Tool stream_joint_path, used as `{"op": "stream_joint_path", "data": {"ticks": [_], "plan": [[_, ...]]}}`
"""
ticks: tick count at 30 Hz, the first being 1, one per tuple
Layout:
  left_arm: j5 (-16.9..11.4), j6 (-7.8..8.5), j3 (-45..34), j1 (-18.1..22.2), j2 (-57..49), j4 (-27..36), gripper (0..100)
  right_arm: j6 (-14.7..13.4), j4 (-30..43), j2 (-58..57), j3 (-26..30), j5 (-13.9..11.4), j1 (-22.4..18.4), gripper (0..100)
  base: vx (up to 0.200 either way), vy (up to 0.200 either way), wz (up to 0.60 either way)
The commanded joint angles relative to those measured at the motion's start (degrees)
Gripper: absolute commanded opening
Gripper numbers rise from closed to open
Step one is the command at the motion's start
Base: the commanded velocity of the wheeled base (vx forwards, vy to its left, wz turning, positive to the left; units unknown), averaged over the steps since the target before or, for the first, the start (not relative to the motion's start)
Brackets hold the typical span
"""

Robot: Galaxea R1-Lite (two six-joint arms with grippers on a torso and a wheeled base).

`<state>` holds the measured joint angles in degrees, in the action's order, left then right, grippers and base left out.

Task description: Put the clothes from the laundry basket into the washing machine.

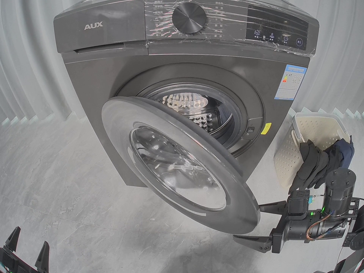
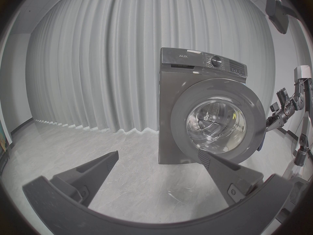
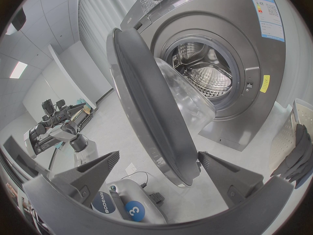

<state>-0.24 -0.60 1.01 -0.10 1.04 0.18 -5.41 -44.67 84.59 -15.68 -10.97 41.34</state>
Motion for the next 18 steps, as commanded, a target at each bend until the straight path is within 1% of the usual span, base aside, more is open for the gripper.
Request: {"op": "stream_joint_path", "data": {"ticks": [1, 7, 8, 11, 12, 15, 16, 18], "plan": [[0.0, -0.02, -0.9, 0.0, -0.9, 0.0, 100, -0.1, -0.1, -1.7, 0.6, 0.0, 0.2, 100, 0.000, 0.000, 0.00], [0.0, -0.02, -0.9, 0.0, -0.9, 0.0, 100, -1.3, 0.1, -8.6, 1.4, -0.2, -0.4, 100, 0.000, 0.000, 0.00], [0.0, -0.02, -0.9, 0.0, -0.9, 0.0, 100, -1.8, 0.0, -11.1, 1.3, -0.2, -0.8, 100, 0.000, 0.000, 0.00], [0.0, -0.02, -0.9, 0.0, -0.9, 0.0, 100, -3.3, 0.0, -13.4, 0.8, -0.1, -1.9, 100, 0.000, 0.000, 0.00], [0.0, -0.02, -0.9, 0.0, -0.9, 0.0, 100, -4.2, -0.1, -13.9, 0.6, -0.2, -3.0, 100, 0.000, 0.000, 0.00], [0.0, -0.02, -0.9, 0.0, -0.9, 0.0, 100, -5.1, -0.1, -13.8, -0.2, -0.2, -7.9, 100, 0.000, 0.000, 0.00], [0.0, -0.02, -0.9, 0.0, -0.9, 0.0, 100, -5.1, -0.1, -13.7, -0.3, -0.2, -8.1, 100, 0.000, 0.000, 0.00], [0.0, -0.02, -0.9, 0.0, -0.9, 0.0, 100, -5.0, 0.1, -12.1, -1.0, -0.1, -12.5, 100, 0.000, 0.000, 0.00]]}}
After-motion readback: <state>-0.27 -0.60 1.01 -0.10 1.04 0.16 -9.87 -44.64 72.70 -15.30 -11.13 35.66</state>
